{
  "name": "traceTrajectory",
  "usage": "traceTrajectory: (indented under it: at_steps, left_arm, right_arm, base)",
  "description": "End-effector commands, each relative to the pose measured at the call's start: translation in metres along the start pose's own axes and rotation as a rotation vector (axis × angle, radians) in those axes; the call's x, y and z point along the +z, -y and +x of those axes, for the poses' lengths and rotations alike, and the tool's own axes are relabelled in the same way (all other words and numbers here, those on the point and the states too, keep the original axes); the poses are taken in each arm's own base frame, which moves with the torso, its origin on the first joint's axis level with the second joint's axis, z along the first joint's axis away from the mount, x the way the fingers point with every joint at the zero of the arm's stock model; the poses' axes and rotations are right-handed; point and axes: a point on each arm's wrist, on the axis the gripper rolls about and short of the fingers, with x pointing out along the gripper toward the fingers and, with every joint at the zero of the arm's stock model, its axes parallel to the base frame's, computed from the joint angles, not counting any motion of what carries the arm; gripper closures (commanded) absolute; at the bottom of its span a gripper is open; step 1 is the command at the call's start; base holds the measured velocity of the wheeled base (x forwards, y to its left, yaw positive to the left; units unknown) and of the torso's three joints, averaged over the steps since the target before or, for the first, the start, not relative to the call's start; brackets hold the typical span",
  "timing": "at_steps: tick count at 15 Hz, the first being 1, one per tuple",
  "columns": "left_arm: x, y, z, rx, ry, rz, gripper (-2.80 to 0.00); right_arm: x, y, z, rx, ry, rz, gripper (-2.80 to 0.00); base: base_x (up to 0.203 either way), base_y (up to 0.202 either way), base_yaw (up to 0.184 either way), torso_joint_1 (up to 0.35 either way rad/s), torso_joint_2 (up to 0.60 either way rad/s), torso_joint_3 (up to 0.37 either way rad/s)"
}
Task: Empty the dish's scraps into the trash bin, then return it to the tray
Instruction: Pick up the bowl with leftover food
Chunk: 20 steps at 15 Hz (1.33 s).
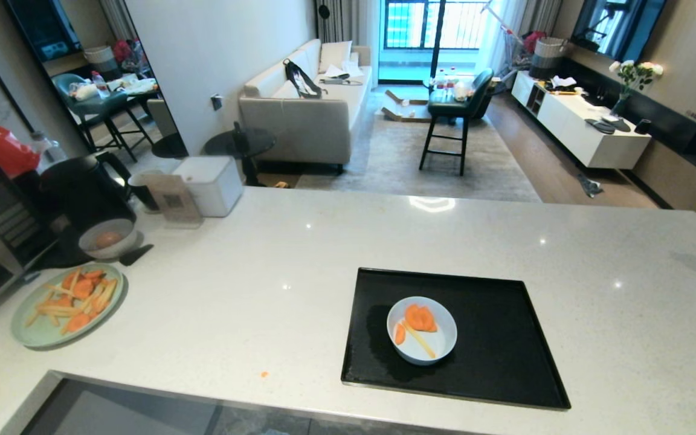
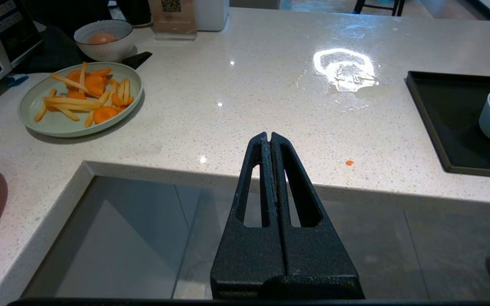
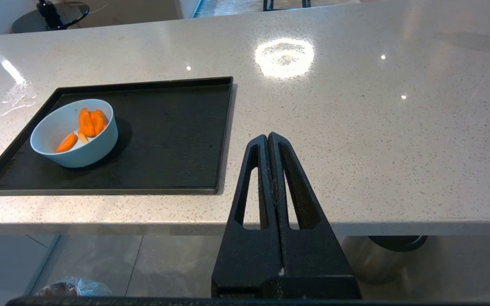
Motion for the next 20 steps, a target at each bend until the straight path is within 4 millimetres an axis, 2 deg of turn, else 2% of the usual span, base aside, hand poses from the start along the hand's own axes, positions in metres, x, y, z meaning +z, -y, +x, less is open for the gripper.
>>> traceTrajectory:
  at_steps: [1, 6, 8, 11, 13, 16, 20]
  left_arm:
    - [0.000, 0.000, 0.000, 0.000, -0.001, 0.000, 0.00]
    - [0.000, 0.000, 0.000, 0.000, -0.003, -0.004, 0.00]
    - [0.002, 0.000, 0.003, -0.003, -0.054, 0.002, 0.00]
    - [0.030, 0.001, 0.015, -0.043, -0.193, 0.016, 0.00]
    - [0.055, 0.003, 0.036, -0.108, -0.310, 0.031, 0.00]
    - [0.087, 0.010, 0.082, -0.211, -0.458, 0.125, 0.00]
    - [0.108, 0.034, 0.157, -0.314, -0.605, 0.268, 0.00]
  right_arm:
    - [0.000, 0.000, 0.000, 0.000, 0.002, 0.000, 0.00]
    - [0.000, 0.000, 0.000, 0.000, 0.000, 0.000, 0.00]
    - [0.000, 0.000, 0.000, 0.000, 0.000, 0.000, 0.00]
    - [0.000, 0.000, 0.000, 0.000, 0.000, 0.000, 0.00]
    - [0.000, 0.000, 0.000, 0.000, 0.002, 0.000, 0.00]
    - [0.000, 0.000, 0.000, 0.000, 0.000, 0.000, 0.00]
    - [0.000, 0.000, 0.000, 0.000, 0.001, 0.000, 0.00]
  base:
    - [0.000, 0.000, 0.000, 0.000, 0.00, 0.000]
    - [0.000, 0.000, 0.000, 0.000, 0.00, 0.000]
    - [0.000, 0.000, 0.000, 0.000, 0.00, 0.000]
    - [0.000, 0.000, 0.000, 0.000, 0.00, 0.000]
    - [0.000, 0.000, 0.000, 0.000, 0.00, 0.000]
    - [0.000, 0.000, 0.000, 0.000, 0.00, 0.000]
    - [0.000, 0.000, 0.000, 0.000, 0.00, 0.000]
